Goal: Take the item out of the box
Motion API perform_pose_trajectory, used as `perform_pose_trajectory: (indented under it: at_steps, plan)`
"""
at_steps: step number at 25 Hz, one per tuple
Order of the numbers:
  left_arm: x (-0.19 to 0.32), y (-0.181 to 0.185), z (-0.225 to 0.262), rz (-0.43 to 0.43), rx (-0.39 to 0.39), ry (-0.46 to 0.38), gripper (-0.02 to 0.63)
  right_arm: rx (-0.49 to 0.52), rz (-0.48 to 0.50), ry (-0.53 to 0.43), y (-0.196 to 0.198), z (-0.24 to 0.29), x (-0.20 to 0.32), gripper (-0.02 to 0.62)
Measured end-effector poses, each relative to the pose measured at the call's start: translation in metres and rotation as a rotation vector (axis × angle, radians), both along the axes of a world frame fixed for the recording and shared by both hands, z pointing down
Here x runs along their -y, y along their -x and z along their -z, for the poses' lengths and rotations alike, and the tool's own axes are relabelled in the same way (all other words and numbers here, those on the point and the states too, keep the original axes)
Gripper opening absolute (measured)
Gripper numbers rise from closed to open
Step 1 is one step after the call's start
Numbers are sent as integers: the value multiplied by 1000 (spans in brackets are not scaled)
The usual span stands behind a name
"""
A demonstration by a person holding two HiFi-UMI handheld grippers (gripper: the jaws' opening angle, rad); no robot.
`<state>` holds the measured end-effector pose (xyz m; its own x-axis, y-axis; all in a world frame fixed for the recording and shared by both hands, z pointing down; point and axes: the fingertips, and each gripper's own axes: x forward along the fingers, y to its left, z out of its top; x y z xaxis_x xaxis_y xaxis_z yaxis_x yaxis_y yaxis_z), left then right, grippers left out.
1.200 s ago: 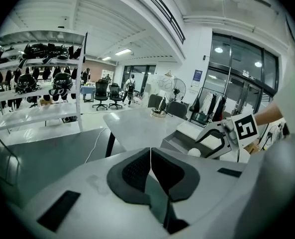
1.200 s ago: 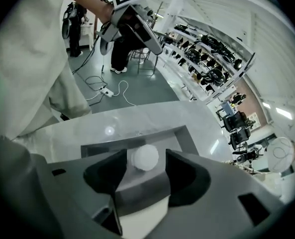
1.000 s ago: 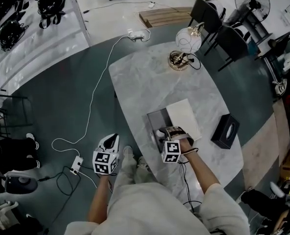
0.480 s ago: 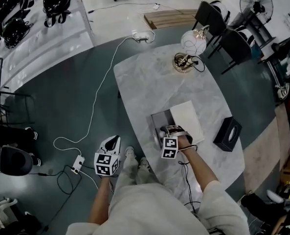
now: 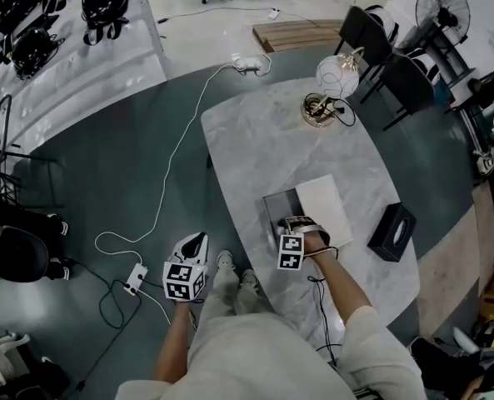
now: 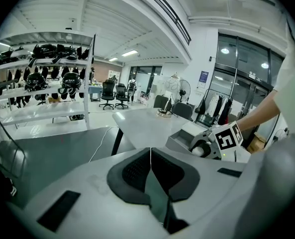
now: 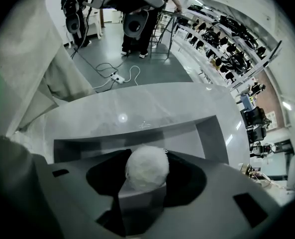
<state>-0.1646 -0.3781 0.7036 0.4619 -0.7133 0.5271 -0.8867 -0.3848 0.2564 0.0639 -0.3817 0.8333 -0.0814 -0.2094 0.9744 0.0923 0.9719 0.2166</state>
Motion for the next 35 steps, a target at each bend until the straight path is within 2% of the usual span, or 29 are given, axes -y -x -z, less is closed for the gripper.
perform_pose_trajectory:
  at_steps: [13,35]
  plan:
    - [-2,-9,6,-8,-1,-13,17,16,-21,-35,-2,7,-2,186]
    - [-5,-57,37,-128,21,-88,17,178,-163,-266,-15,83,-24,183]
